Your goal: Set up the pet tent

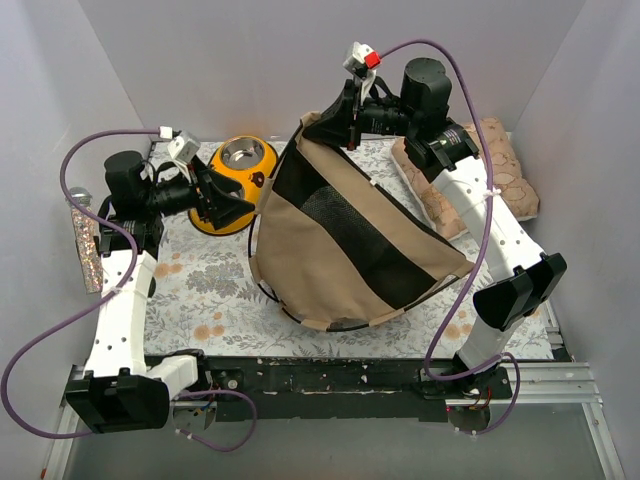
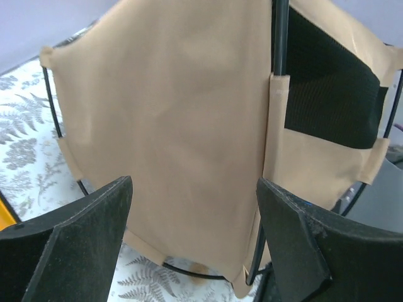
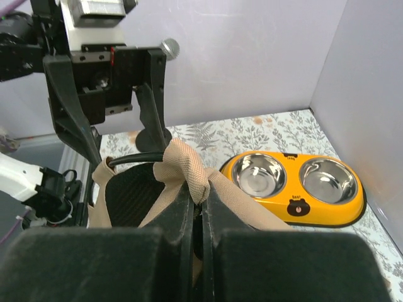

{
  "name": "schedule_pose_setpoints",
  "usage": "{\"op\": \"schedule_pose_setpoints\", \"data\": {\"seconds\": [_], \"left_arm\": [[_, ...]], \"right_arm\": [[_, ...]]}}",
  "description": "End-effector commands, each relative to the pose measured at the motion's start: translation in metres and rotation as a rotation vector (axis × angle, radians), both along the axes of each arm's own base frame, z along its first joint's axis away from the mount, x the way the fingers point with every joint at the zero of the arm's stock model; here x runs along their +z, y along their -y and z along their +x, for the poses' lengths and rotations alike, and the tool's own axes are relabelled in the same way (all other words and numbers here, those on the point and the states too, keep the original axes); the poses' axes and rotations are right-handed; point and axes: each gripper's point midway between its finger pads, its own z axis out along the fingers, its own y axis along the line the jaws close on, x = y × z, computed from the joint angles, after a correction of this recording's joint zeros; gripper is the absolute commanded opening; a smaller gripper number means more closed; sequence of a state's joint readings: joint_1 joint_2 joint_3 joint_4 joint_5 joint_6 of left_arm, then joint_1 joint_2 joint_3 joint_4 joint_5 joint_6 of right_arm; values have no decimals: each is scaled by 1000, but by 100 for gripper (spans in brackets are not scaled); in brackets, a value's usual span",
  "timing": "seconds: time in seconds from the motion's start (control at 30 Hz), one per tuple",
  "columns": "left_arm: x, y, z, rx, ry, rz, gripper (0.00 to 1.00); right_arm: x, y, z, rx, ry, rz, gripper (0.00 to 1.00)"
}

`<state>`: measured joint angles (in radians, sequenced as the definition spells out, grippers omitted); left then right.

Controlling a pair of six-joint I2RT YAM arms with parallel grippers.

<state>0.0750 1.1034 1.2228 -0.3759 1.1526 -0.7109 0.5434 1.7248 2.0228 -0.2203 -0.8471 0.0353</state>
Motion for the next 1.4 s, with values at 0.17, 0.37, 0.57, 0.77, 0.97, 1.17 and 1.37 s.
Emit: {"op": "schedule_pose_setpoints", "data": {"seconds": [0.17, 0.37, 0.57, 0.77, 0.97, 1.17, 1.37], "left_arm": [[12, 12, -42, -146, 8, -31, 78], [18, 8, -43, -60, -1, -34, 76], [32, -9, -25, 92, -50, -24, 77], [41, -8, -48, -40, -154, -16, 76], [18, -7, -60, -78, -141, 26, 75], [-6, -15, -35, 6, -127, 46, 74], [-10, -16, -30, 9, -89, 47, 70]], "right_arm": [[65, 4, -17, 39, 115, 164, 1], [60, 2, -14, 45, 114, 154, 1], [59, 3, -17, 55, 141, 143, 1], [58, 3, -15, 59, 146, 140, 1], [59, 0, -13, 74, 143, 151, 1], [58, -3, -20, 132, 125, 158, 1], [57, -3, -22, 151, 118, 149, 1]]}}
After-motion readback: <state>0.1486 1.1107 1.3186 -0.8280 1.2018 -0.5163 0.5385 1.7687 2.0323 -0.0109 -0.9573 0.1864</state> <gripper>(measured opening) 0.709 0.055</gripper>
